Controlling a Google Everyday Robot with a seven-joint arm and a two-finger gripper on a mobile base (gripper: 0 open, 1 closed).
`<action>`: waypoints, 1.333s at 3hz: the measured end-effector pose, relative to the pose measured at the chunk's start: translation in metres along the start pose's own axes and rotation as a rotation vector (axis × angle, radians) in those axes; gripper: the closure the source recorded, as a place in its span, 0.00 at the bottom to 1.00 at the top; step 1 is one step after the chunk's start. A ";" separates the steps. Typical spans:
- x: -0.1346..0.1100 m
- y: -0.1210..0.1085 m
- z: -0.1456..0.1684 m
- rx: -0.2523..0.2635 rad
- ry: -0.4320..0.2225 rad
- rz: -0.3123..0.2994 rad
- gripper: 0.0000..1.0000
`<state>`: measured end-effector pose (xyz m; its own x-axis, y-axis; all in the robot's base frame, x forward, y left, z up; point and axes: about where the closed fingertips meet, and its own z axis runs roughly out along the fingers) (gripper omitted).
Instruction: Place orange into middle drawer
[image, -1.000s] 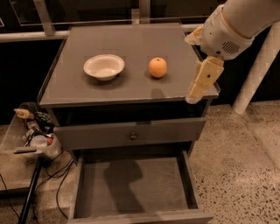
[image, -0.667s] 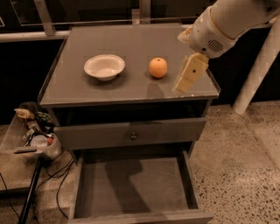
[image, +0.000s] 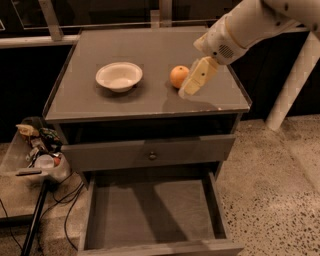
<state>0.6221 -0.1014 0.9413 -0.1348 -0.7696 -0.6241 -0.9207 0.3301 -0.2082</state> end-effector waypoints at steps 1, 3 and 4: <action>0.010 -0.026 0.025 -0.011 -0.080 0.103 0.00; 0.010 -0.051 0.063 -0.018 -0.151 0.168 0.00; 0.016 -0.054 0.080 -0.011 -0.142 0.191 0.00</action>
Offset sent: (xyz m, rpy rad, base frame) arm 0.0771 -0.0032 -0.0438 0.2624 0.0775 -0.1184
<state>0.6987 -0.0879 0.8820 -0.2549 -0.6090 -0.7511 -0.8874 0.4559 -0.0685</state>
